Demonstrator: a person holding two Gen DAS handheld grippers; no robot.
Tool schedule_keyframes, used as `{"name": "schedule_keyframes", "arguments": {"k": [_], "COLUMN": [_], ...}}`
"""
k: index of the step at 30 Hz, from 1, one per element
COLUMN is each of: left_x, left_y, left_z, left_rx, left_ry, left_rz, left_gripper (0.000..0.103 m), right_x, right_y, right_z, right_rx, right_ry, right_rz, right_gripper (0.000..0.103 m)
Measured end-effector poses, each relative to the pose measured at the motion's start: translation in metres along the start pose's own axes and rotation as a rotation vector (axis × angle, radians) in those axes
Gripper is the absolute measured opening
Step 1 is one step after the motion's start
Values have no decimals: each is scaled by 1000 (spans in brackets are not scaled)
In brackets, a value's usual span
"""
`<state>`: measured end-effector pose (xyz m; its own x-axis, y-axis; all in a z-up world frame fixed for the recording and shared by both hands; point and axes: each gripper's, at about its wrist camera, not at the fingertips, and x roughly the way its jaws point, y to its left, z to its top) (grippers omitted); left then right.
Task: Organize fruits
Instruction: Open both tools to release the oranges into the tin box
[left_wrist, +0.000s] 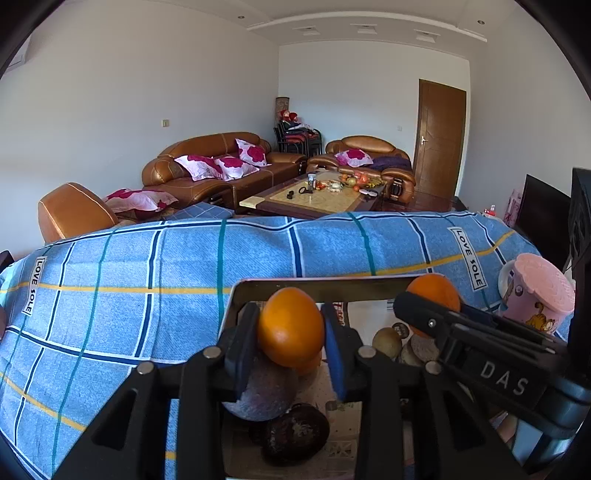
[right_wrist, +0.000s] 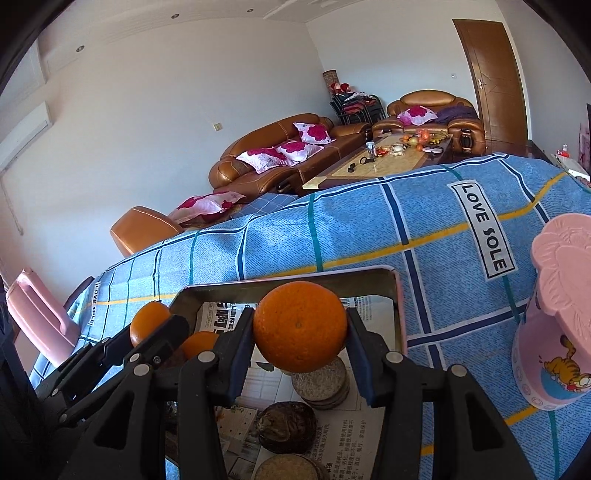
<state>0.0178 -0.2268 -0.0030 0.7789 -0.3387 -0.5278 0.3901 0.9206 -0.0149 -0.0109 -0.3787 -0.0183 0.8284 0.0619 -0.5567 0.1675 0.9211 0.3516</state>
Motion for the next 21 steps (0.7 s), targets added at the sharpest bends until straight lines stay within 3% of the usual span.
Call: {"name": "schedule_keyframes", "arguments": {"k": [1, 4, 5, 6, 8, 14, 18, 21], "left_x": [-1, -4, -6, -9, -19, -36, -41, -44], "left_y": [1, 4, 3, 2, -3, -2, 13, 24], "left_z": [0, -1, -1, -2, -3, -5, -6, -9], "left_rx": [-5, -23, -19, -12, 9, 22, -9, -32], "left_ry": [-8, -19, -28, -47, -103, -203, -216, -212], "left_rz": [10, 8, 9, 16, 26, 119, 210, 235], "left_gripper": [44, 69, 84, 94, 102, 103, 103, 103], "right_x": [0, -1, -2, -3, -10, -39, -53, -60], "right_y": [-2, -8, -10, -10, -6, 11, 9, 12], "right_z": [0, 1, 1, 1, 1, 0, -1, -5], "right_rx": [11, 56, 71, 78, 63, -50, -49, -67], "right_ry": [0, -9, -15, -25, -61, -258, -364, -412], "right_rz": [12, 54, 74, 98, 104, -70, -151, -196], "right_gripper": [50, 50, 52, 62, 74, 75, 75, 75]}}
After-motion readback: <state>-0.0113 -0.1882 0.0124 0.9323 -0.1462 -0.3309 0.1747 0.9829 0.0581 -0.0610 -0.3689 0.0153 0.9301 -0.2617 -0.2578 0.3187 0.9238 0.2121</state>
